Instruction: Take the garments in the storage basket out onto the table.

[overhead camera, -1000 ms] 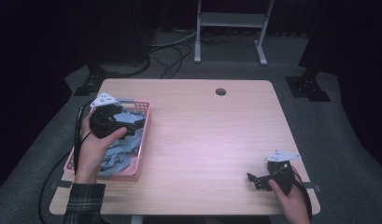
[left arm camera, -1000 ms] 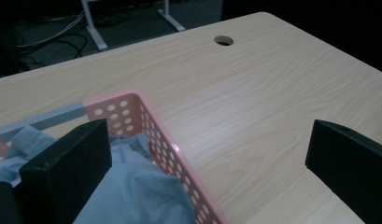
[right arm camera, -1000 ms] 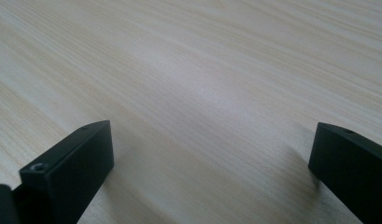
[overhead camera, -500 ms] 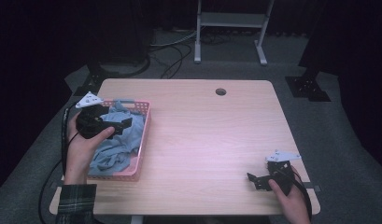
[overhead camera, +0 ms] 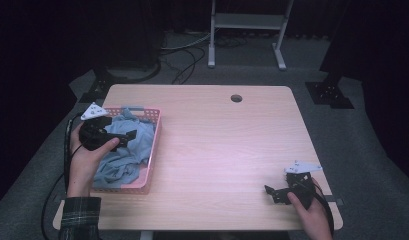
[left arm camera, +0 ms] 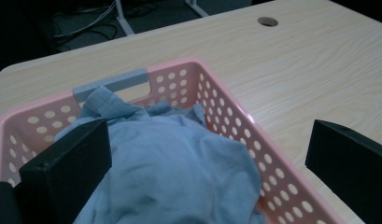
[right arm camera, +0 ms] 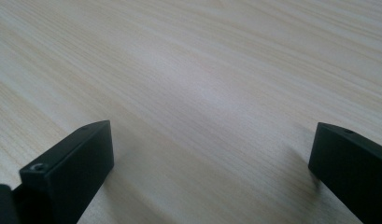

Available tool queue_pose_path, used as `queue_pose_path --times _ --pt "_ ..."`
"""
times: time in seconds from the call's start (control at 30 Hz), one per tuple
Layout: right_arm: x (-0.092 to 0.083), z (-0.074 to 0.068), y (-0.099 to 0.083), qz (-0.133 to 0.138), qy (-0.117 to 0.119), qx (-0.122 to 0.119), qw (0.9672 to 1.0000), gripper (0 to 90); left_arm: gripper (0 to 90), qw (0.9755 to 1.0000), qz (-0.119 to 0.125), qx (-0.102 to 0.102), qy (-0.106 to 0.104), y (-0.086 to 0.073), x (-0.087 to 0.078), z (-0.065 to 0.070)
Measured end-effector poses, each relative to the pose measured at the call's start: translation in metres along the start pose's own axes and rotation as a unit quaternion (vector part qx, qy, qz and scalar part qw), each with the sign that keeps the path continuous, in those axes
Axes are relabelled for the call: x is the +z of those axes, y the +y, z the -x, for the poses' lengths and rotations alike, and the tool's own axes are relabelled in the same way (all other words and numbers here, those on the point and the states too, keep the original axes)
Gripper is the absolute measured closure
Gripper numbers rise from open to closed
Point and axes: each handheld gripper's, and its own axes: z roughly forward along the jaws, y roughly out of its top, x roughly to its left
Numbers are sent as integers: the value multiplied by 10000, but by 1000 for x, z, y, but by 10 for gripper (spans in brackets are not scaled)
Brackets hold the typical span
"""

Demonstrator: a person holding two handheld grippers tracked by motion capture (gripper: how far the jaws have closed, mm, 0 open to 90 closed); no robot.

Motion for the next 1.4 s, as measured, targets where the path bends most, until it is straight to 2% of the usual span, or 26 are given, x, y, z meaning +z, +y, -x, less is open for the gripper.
queue_pose_path --times 0.4,0.43,0.7,1.17,1.4 --pt "0 0 0 1 0 0 10000 0 0 9993 -351 -151 18 -20 20 -12" --pt "0 0 0 0 0 0 10000 0 0 9989 -446 -157 41 -21 23 -12" --pt "0 0 0 1 -1 0 10000 0 0 9976 -672 -152 114 -25 29 -14" --pt "0 0 0 0 -1 0 10000 0 0 9964 -805 -256 115 -36 37 -20" --pt "0 0 0 1 0 -1 10000 0 0 9949 -957 -265 159 -39 42 -22"
